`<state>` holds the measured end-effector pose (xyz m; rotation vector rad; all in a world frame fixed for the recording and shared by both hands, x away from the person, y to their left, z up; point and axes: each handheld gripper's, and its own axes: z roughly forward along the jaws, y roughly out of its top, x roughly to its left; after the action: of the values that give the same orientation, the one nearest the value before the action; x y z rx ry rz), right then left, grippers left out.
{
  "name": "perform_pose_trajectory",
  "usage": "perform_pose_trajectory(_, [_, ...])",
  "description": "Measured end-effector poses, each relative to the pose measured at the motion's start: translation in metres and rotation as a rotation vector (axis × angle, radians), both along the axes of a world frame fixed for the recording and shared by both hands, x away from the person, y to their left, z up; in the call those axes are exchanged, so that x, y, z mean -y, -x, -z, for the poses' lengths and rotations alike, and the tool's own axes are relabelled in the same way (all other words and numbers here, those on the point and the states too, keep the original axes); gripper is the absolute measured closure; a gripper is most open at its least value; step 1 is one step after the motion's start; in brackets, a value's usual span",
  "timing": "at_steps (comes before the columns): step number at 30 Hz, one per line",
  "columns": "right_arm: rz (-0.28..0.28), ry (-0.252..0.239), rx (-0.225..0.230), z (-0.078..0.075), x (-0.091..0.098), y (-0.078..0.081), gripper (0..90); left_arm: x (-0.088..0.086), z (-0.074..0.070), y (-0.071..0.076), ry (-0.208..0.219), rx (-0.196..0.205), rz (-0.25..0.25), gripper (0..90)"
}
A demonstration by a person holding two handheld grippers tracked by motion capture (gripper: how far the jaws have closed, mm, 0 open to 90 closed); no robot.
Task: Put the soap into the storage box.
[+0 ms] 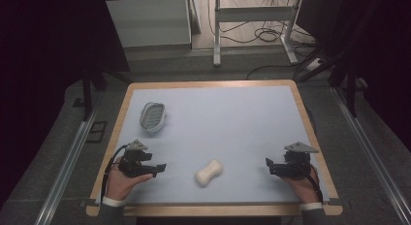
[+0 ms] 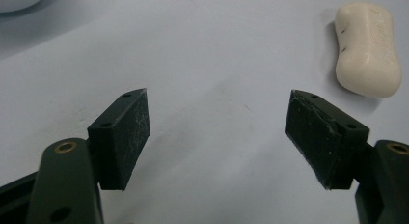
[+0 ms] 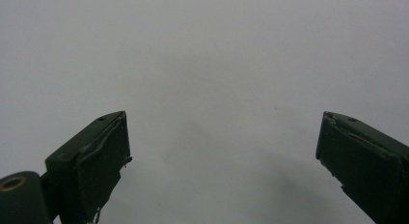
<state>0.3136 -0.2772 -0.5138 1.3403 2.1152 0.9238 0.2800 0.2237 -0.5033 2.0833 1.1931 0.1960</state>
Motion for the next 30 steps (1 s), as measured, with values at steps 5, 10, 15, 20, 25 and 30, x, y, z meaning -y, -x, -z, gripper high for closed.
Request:
perform_pose_trajectory(5, [-0.008,0.004,-0.005,0.001,0.000,0.000,6.4,-0.003,-0.001,0.001,0.005,0.013,-0.006,22.9])
perform_pose_trajectory(10, [-0.021,0.005,0.000,-0.003,0.000,0.003,7.1,-0.004,-0.003,0.003,0.009,0.021,-0.004,22.6])
perform_pose_trajectory(15, [-0.012,0.003,-0.003,-0.003,0.004,0.003,7.1,-0.001,-0.006,0.004,-0.001,0.028,0.004,23.5])
perform_pose_trajectory(20, [-0.003,-0.008,0.008,-0.005,0.008,0.004,7.1,0.006,-0.012,0.008,-0.008,0.029,0.024,23.8])
perform_pose_trajectory(25, [0.003,-0.016,0.016,-0.008,0.012,0.005,7.1,0.016,-0.016,0.007,-0.002,0.012,0.030,24.8])
perform_pose_trajectory(30, [0.007,-0.015,0.014,-0.007,0.014,0.003,7.2,0.031,-0.022,0.005,-0.024,-0.011,0.068,25.1])
